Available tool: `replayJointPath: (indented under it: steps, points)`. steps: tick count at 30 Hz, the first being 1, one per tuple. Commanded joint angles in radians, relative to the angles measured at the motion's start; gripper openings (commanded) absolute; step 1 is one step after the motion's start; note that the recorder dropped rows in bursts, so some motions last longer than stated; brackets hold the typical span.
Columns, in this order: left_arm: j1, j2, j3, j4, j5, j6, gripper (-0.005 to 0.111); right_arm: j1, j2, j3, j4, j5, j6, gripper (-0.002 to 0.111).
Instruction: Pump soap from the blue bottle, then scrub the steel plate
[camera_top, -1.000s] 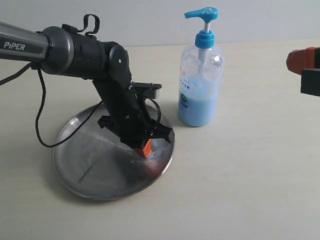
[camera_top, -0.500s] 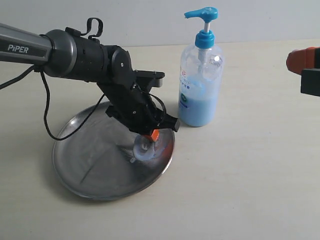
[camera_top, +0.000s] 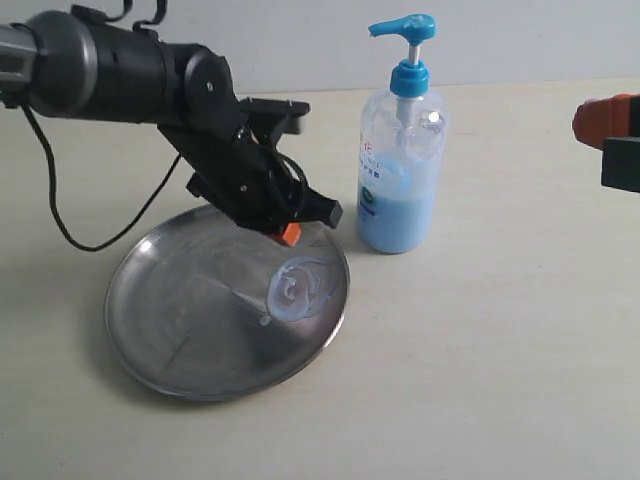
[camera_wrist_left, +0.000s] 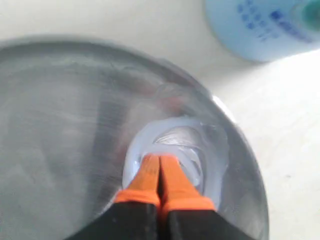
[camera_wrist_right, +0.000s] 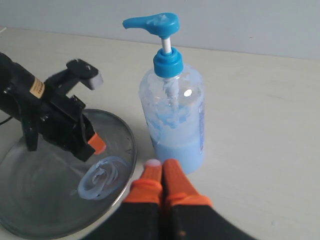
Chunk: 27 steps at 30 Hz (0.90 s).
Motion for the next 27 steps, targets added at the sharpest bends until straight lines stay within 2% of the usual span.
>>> replayJointPath:
  steps: [1, 10, 27]
  points:
    - [0.002, -0.097, 0.004, 0.022, 0.02, -0.006, 0.0, 0.001, -0.004, 0.005, -0.005, -0.005, -0.001, 0.0]
    - [0.002, -0.261, 0.032, 0.022, 0.096, -0.014, 0.0, 0.001, -0.004, 0.005, -0.053, 0.01, -0.019, 0.0]
    - [0.002, -0.556, 0.28, 0.029, 0.113, -0.037, 0.0, 0.001, -0.004, 0.005, -0.073, 0.027, -0.038, 0.0]
